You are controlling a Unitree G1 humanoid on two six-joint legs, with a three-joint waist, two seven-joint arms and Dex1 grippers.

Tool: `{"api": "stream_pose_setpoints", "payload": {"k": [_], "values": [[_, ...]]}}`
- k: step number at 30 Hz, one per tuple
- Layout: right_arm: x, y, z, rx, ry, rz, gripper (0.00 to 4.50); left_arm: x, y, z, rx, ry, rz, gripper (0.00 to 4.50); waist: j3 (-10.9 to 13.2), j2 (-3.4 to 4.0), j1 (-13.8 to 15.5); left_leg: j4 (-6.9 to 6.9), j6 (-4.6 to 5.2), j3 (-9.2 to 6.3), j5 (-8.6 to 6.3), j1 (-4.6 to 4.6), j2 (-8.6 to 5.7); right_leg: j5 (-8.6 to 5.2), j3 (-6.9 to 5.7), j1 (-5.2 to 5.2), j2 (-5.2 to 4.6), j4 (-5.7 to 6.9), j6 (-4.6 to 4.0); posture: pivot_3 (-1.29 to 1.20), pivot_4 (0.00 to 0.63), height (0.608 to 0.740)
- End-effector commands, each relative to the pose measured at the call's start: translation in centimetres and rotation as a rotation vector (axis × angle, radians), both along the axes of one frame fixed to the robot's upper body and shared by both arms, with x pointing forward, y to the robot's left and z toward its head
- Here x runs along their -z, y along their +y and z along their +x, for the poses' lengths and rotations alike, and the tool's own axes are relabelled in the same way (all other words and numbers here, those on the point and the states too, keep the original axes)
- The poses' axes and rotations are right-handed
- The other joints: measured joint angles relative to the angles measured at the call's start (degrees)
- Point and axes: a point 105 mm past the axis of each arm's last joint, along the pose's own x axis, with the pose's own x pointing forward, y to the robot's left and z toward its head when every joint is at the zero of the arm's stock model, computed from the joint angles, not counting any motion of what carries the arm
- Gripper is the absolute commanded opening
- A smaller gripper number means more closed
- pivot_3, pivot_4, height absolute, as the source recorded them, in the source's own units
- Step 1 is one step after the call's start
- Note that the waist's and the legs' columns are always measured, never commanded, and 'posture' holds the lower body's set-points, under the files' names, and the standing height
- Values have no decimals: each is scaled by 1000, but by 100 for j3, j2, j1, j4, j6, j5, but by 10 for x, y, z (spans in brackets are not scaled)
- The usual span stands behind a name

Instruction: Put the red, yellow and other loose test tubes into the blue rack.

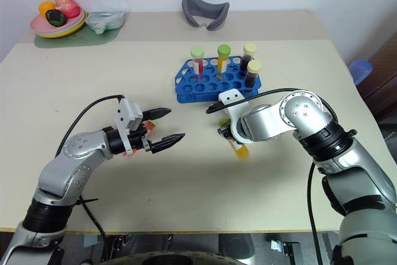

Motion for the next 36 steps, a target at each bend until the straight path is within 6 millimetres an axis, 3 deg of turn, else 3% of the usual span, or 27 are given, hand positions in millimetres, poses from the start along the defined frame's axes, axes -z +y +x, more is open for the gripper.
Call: {"api": "stream_pose_setpoints", "payload": {"k": [1, 4, 7, 10, 14, 20, 26, 36], "values": [[-34, 5, 7, -6, -115, 68, 1183, -6, 3, -1, 8, -38, 1, 4500, 0, 0, 3, 0, 0, 0, 0, -1, 0, 0, 0, 0, 0, -1, 0, 0, 150, 740], [-64, 11, 14, -15, -239, 147, 1183, -4, 11, 0, -11, -40, 11, 4500, 2, 3, -6, -1, 0, 1, 0, -3, 0, 0, 1, -6, 0, 1, 0, 0, 150, 740], [-106, 24, 24, -18, -464, 391, 1183, -3, 26, 3, -69, -52, 23, 4500, 2, 3, -7, -10, 0, 2, 0, -3, 1, 0, 1, -11, 1, 0, 0, 0, 150, 740], [-132, 37, 28, -65, -649, 560, 1183, -5, 39, 9, -150, -70, -1, 4500, 1, 2, 6, -12, 0, 1, 0, -3, 2, 0, 0, -13, 2, -1, 0, 0, 150, 740], [-154, 48, 37, -163, -1022, 521, 1183, -13, 48, 21, -250, -100, -27, 4500, 1, 2, 14, -10, -1, 2, 0, -4, 0, 0, -1, -10, -2, -5, 0, 0, 150, 740], [-146, 48, 63, -59, -1321, 495, 1183, -15, 45, 27, -295, -120, -35, 4500, 0, 1, -11, -11, -3, 3, 2, 0, 0, 0, -1, -11, 0, 0, 0, 0, 150, 740], [-106, 41, 72, -21, -1363, 454, 1183, -25, 40, 23, -297, -116, -99, 4500, 0, 1, -1, -11, -9, 5, 5, -1, -1, 1, 0, -11, -5, 1, 1, 0, 150, 740], [-82, 25, 76, 67, -1400, 396, 1183, -26, 39, 19, -281, -100, -78, 4500, 0, 2, -34, -12, -16, 5, 8, 4, -1, 1, 2, -11, -4, 11, 0, 0, 150, 740]]}}
